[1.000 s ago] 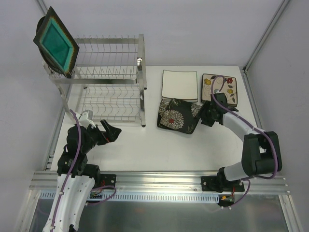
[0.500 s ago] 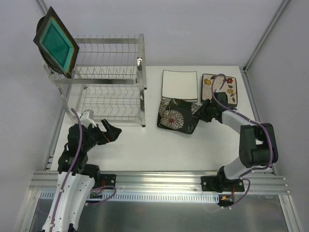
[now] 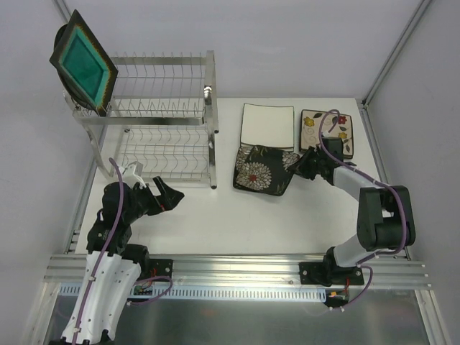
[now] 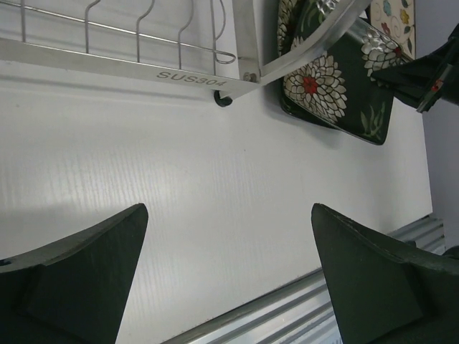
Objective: Load the plates into the dish rack
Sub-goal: Grab a plate with the right arm
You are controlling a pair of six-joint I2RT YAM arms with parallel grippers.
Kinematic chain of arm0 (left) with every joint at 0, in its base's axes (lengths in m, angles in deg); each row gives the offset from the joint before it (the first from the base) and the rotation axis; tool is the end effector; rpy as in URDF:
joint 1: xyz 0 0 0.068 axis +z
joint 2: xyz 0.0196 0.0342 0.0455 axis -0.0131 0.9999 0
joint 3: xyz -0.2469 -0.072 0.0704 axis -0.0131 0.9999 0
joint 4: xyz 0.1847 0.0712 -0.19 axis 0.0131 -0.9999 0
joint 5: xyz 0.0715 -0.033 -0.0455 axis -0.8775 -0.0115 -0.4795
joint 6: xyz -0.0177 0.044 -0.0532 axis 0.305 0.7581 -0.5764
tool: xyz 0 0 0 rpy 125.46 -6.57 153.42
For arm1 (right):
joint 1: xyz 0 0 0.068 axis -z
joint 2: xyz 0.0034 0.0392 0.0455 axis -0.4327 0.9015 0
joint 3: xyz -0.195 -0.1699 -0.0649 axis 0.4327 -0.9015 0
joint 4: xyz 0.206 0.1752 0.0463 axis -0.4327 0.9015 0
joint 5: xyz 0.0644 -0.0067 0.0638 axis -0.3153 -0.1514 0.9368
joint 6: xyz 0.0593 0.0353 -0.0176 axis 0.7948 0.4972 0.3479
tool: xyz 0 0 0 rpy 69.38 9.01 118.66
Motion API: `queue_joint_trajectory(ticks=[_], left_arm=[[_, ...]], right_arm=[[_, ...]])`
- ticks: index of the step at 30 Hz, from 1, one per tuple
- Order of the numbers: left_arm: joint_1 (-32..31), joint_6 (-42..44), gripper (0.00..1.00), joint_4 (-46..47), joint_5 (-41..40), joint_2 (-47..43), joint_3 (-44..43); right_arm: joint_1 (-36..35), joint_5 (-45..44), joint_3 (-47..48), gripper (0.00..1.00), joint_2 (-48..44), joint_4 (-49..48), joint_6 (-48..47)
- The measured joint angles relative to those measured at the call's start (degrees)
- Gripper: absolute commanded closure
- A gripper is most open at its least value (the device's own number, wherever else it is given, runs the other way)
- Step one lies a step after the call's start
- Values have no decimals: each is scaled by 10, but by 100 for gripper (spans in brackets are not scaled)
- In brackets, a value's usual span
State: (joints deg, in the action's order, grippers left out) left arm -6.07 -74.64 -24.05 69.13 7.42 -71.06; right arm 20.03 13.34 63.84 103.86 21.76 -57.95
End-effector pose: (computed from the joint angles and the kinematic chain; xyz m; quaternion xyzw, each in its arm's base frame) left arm 0.1534 -0.0345 0.2494 -0.0829 0.8168 -0.3085 0.4805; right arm 0.3403 0.0529 0.1530 0.0804 0.8972 0.2537 0.3524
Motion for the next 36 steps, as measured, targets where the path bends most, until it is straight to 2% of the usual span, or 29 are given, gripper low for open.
queue_joint_trajectory(ticks=[9, 16, 27, 31, 36], left_arm=[[0, 8, 1, 19, 57, -35, -3], [0, 3, 1, 23, 136, -43, -10], [-7, 4, 1, 29, 250, 58, -135], [-38, 0, 1, 33, 261, 92, -163], [-143, -16, 1, 45, 233, 129, -186]], right_arm=[[10, -27, -3, 100, -69, 76, -18], [14, -28, 7, 100, -140, 145, -38], [21, 42, 72, 100, -248, 249, -99], [23, 99, 79, 99, -287, 284, -129], [24, 189, 80, 100, -326, 314, -156]])
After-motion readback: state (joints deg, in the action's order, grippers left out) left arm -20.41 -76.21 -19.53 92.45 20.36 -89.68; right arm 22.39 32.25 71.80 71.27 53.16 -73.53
